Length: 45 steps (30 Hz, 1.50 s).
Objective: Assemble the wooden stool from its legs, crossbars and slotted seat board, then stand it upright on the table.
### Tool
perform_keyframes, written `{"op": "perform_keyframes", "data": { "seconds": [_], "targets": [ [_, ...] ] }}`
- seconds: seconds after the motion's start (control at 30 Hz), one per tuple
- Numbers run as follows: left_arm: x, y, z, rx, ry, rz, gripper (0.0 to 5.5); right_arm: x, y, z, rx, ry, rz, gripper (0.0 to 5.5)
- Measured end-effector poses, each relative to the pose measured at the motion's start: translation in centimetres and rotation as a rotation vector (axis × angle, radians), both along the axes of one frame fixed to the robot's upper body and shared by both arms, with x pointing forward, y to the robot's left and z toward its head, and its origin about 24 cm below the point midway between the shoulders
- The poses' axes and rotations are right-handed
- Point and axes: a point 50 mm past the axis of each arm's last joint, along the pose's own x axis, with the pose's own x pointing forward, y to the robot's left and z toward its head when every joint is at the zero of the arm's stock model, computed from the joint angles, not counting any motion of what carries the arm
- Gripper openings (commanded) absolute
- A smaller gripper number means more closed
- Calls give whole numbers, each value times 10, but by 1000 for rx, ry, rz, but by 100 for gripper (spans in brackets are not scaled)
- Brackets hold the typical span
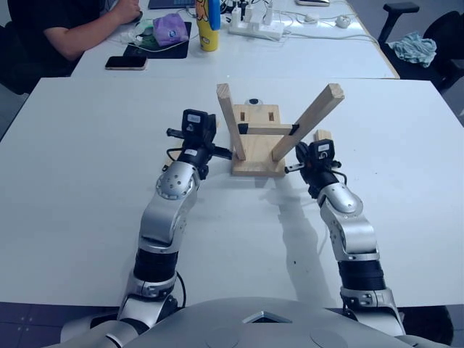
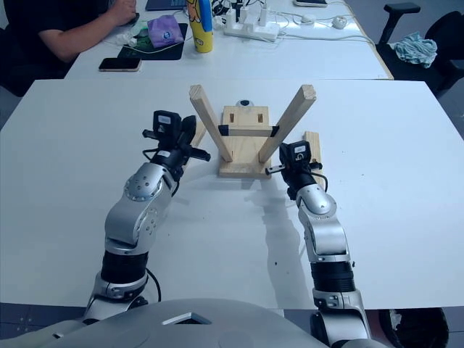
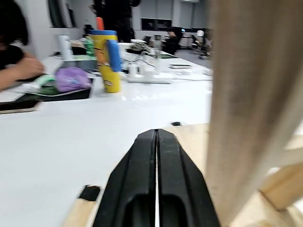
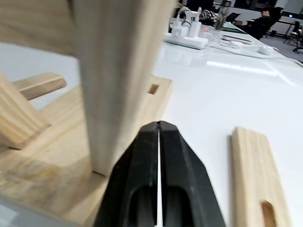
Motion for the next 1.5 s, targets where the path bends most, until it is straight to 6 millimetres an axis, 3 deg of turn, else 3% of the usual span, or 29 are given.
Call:
{"op": "perform_keyframes", "data": {
  "seconds": [0.07,0.2,0.3,0.43,0.77,0.87,1.0,1.17,1.27,1.33,1.4,1.5],
  "targets": [
    [-1,12,13,-6,-117,90,1,-1,-12,9,26,-44,-86,0],
    [-11,32,64,-16,-459,223,1,-1,-29,50,91,-226,-225,0],
    [-12,22,66,-13,-470,167,1,2,-25,77,115,-329,-230,0],
    [-12,21,66,-3,-463,159,1,6,-23,95,129,-383,-252,0],
    [-9,26,63,17,-427,180,1,10,-24,103,145,-403,-273,0],
    [-3,13,58,30,-382,84,1,10,-22,104,140,-410,-265,0],
    [2,-28,53,79,-324,-152,1,13,-4,109,26,-436,-149,0],
    [6,-29,55,110,-307,-152,1,15,-5,106,-55,-410,-135,0],
    [6,-21,54,100,-298,-108,1,17,-3,103,-48,-384,-113,0],
    [6,-10,51,95,-285,-34,1,19,-1,87,-18,-299,-98,0],
    [6,13,42,117,-250,102,1,18,-14,86,-11,-295,-178,0],
    [3,41,52,142,-310,271,1,17,-41,88,-1,-303,-328,0]
  ]
}}
